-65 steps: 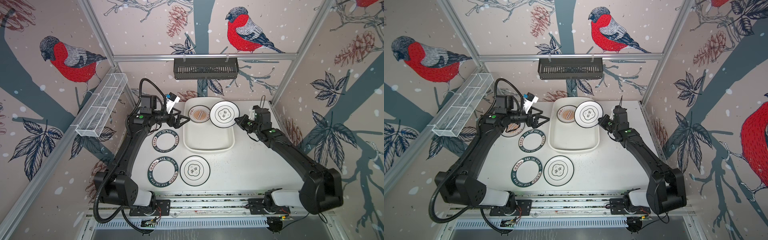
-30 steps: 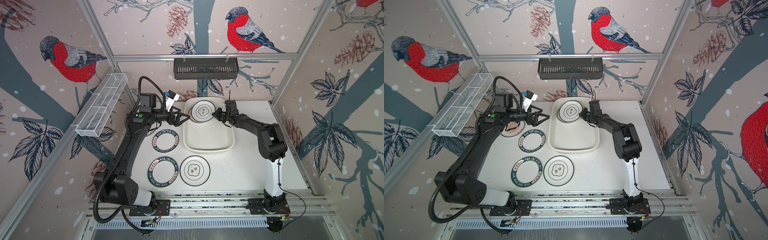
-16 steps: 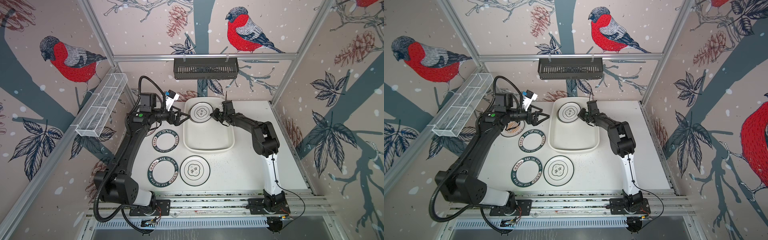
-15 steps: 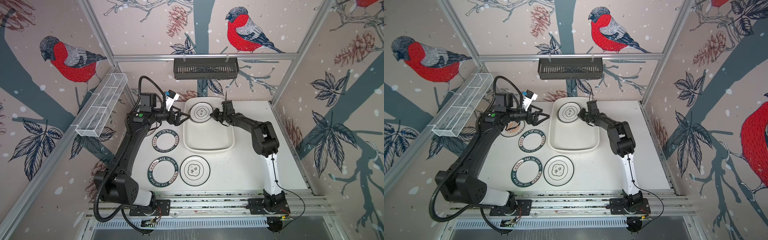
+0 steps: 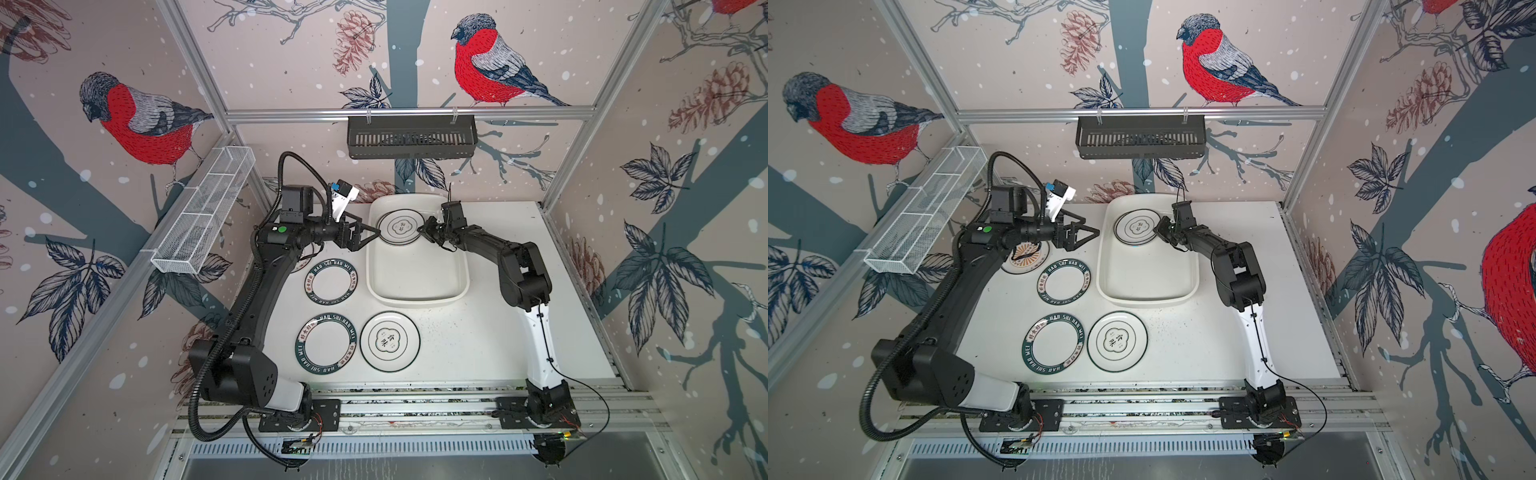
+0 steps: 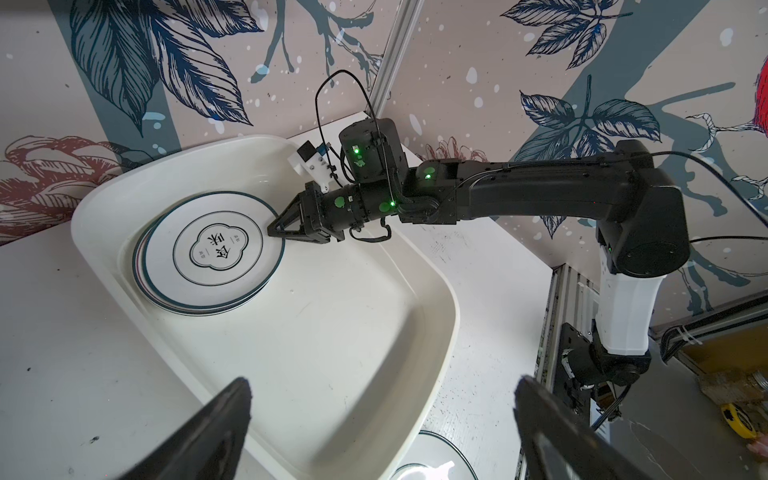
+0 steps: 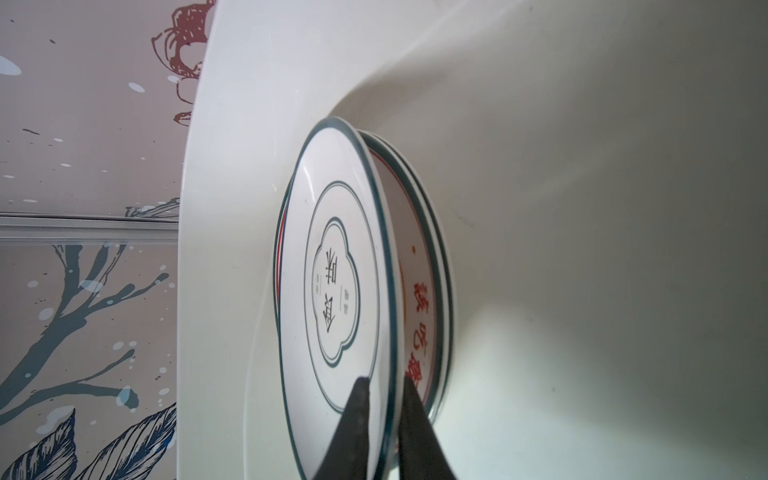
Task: Place the plates into the plastic bin on the countertop
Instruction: 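Lower the plate onto the orange plates in the bin with the right gripper, then open the right gripper and raise it out of the bin while the left arm lowers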
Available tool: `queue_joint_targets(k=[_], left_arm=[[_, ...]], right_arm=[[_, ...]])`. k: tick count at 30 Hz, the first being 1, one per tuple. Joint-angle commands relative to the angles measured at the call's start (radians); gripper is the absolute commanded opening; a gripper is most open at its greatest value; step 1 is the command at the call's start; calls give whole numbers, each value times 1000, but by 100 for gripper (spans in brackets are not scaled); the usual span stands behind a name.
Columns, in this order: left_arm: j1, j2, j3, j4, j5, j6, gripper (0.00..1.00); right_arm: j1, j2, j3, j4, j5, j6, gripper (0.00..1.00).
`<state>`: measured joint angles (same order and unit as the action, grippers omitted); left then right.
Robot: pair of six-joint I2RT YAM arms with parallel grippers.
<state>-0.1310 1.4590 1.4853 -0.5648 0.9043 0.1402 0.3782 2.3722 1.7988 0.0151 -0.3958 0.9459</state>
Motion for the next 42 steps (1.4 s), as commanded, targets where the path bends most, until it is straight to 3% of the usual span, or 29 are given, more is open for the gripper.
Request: queue_joint_targets(k=[1, 10, 19, 42], left_arm=[[-1, 1, 12, 6, 1, 24, 98], [-1, 1, 18, 5, 13, 22, 98], [0, 0, 18, 0, 18, 24, 98], [-1, -5, 14, -14, -1, 33, 98]], right_arm=[[-1, 2, 21, -9, -9, 0, 20], [1, 2, 63, -81, 15, -25, 31], [3, -4, 68, -118, 30, -39, 36], [10, -60, 66, -140, 46, -66, 37]])
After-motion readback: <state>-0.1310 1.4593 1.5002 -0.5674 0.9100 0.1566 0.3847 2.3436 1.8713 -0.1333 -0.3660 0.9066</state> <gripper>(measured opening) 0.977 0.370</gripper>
